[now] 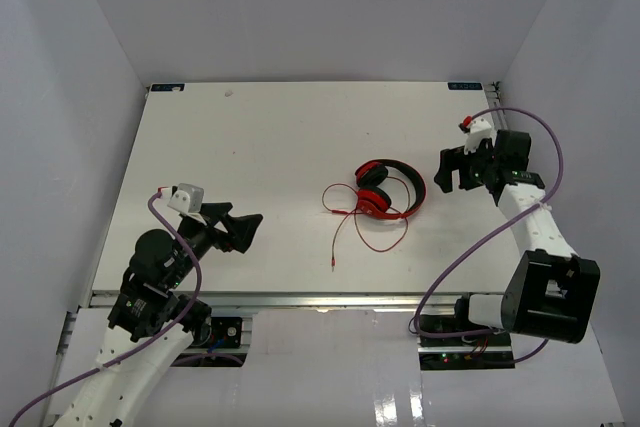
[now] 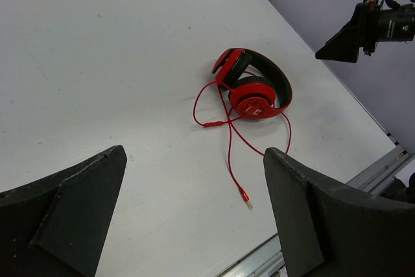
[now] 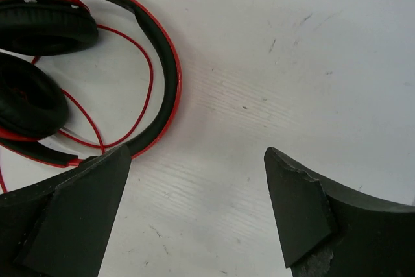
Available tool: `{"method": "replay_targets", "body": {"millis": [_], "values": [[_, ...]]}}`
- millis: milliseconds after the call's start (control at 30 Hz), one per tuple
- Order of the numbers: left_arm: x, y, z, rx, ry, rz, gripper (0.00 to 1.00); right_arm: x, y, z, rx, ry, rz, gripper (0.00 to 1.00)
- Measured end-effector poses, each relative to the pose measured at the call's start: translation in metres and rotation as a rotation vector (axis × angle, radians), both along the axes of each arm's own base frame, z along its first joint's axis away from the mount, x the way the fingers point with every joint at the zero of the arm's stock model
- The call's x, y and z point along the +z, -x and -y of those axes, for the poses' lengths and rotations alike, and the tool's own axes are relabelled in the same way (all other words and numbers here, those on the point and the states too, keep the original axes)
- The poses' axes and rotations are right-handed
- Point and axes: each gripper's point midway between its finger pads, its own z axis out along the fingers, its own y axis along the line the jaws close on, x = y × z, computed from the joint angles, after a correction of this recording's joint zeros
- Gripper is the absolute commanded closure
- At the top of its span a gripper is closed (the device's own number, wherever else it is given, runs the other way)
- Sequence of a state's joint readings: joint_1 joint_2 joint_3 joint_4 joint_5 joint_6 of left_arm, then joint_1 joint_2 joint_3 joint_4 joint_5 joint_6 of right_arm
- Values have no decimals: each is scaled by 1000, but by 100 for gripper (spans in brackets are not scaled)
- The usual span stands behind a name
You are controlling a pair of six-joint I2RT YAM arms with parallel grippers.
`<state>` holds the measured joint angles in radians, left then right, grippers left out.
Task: Wrap the headphones
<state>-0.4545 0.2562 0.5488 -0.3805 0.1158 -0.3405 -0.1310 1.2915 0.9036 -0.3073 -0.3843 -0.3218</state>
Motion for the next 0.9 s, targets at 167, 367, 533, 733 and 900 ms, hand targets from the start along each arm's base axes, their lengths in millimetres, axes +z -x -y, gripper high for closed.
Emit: {"method": "replay_targets", "body": {"millis": [167, 367, 533, 733, 900], "values": [[0, 0, 0, -2, 1, 2, 2, -28, 17, 2, -18, -22, -35, 10], [2, 1, 0, -1, 3, 8, 2, -21, -5, -7, 132, -19, -3, 10], [5, 3, -1, -1, 9, 21, 2, -44, -27, -3, 126, -40, -80, 9], [5, 3, -1, -1, 9, 22, 2, -60, -30, -3, 58, -74, -171, 1], [5, 3, -1, -1, 8, 23, 2, -64, -36, -18, 49, -108, -228, 7]]}}
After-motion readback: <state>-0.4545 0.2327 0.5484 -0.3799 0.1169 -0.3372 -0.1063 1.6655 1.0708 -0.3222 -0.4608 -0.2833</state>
